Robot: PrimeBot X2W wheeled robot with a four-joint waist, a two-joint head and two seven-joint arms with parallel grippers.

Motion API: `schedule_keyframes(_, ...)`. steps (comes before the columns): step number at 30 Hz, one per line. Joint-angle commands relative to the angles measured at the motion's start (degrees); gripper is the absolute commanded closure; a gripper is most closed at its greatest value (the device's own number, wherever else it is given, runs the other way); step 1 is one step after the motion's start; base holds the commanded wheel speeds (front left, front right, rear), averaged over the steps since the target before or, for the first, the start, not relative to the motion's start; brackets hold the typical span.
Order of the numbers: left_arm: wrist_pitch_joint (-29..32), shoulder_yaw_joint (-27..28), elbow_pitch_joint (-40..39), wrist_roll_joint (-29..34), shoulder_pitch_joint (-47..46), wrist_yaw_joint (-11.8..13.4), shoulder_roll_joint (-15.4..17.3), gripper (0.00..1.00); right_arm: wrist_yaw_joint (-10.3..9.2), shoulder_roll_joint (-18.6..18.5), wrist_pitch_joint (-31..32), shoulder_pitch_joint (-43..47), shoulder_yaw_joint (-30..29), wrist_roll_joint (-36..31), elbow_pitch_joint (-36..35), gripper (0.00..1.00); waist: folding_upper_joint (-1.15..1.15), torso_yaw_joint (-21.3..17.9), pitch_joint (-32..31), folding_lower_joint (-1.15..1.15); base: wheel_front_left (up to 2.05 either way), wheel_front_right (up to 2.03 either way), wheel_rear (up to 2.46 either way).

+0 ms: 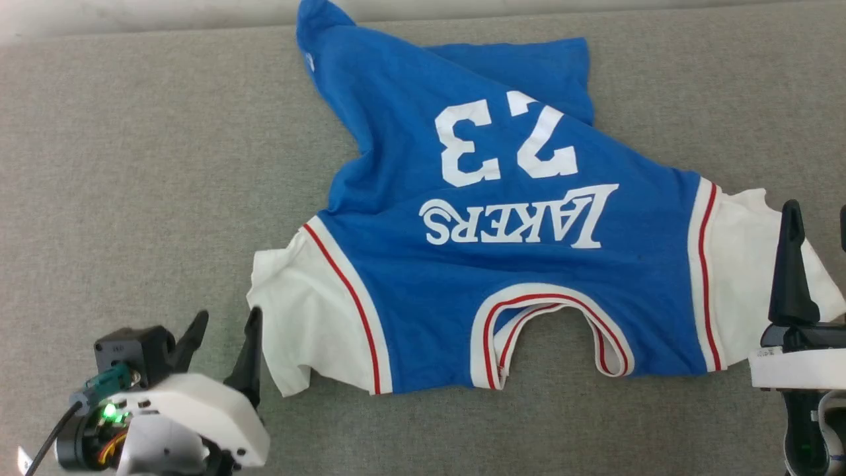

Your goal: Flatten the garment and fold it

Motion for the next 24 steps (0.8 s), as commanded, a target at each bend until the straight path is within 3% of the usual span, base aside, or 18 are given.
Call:
schedule_keyframes(1,1.05,-0.06,-0.56,-0.47,1.3,-0.18,0.99,0.0,-0.1,0.09,0.25,0.17,0.37,-0.25,-0.3,0.0,0.0,0.37,0.16,0.01,0.0,0.0,0.0)
schedule_keyframes(13,5.5,-2.34,-3.87,-6.74,5.22,-2.06,-0.47,0.0,-0.1,0.09,0.26,-0.32,0.37,-0.43,-0.33,0.0,0.0,0.44,2.15,0.01,0.0,0.0,0.0)
schedule_keyframes(18,7.02,-2.83,-1.38,-6.41,5.66,-1.48,0.29,0.0,-0.1,0.09,0.12,-0.74,0.5,-0.31,-0.11,0.0,0.0,0.23,2.82,0.01,0.0,0.0,0.0)
schedule_keyframes(24,7.16,-4.5,3.23,-8.76,4.09,-3.58,-2.0,0.0,-0.1,0.09,0.07,-1.36,0.56,-0.24,0.14,0.0,0.0,0.0,3.35,0.01,0.0,0.0,0.0)
